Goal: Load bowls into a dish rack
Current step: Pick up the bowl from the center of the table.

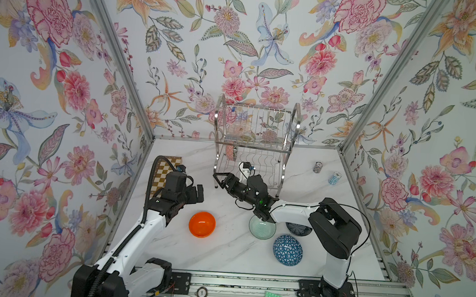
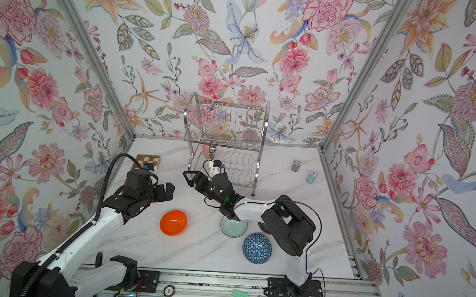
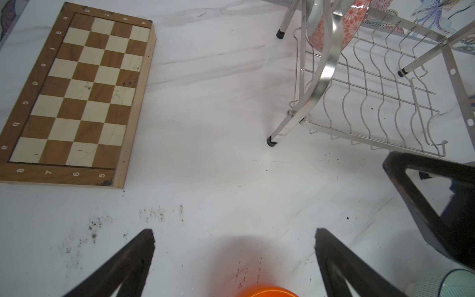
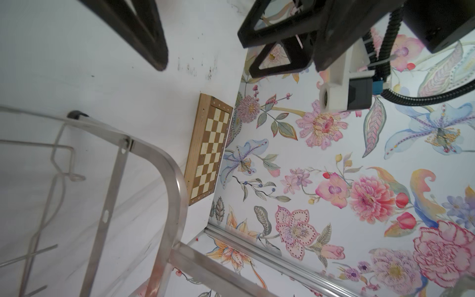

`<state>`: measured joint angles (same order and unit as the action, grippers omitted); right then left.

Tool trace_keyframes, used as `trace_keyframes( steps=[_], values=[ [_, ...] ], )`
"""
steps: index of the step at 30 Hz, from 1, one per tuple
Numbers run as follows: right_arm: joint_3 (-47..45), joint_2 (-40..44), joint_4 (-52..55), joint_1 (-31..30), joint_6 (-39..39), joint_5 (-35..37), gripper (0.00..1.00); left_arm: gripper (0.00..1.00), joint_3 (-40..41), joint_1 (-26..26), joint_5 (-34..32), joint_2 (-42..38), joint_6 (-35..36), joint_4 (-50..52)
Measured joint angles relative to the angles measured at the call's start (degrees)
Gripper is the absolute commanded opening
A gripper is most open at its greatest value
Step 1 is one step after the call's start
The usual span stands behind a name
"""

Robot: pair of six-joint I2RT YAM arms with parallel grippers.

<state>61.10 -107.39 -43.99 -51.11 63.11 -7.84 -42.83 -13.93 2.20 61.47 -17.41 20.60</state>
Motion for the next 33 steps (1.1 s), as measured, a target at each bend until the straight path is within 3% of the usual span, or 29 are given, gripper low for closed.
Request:
trace_keyframes(
  steps=[9, 21, 27, 33],
  values=[
    [-7.17, 11.1, 10.21, -2.6, -16.9, 2.78, 0.91, 0.99, -0.13, 1.81, -2.56, 0.0, -0.02, 1.07],
    [-12.44, 26.8, 31.34, -1.77, -51.45, 2.05, 0.91, 0.99, -0.15, 3.3, -0.92, 1.18, -0.07, 1.25],
    [-12.48, 26.4, 39.04, -5.09, -71.65, -1.4, 0.9, 0.99, -0.35, 4.68, 3.06, 3.45, -0.46, 1.25],
    [-6.56, 18.84, 45.55, -8.41, -89.0, -2.23, 0.89, 0.99, -1.09, 4.68, 5.49, 4.66, -0.48, 1.29]
  ],
)
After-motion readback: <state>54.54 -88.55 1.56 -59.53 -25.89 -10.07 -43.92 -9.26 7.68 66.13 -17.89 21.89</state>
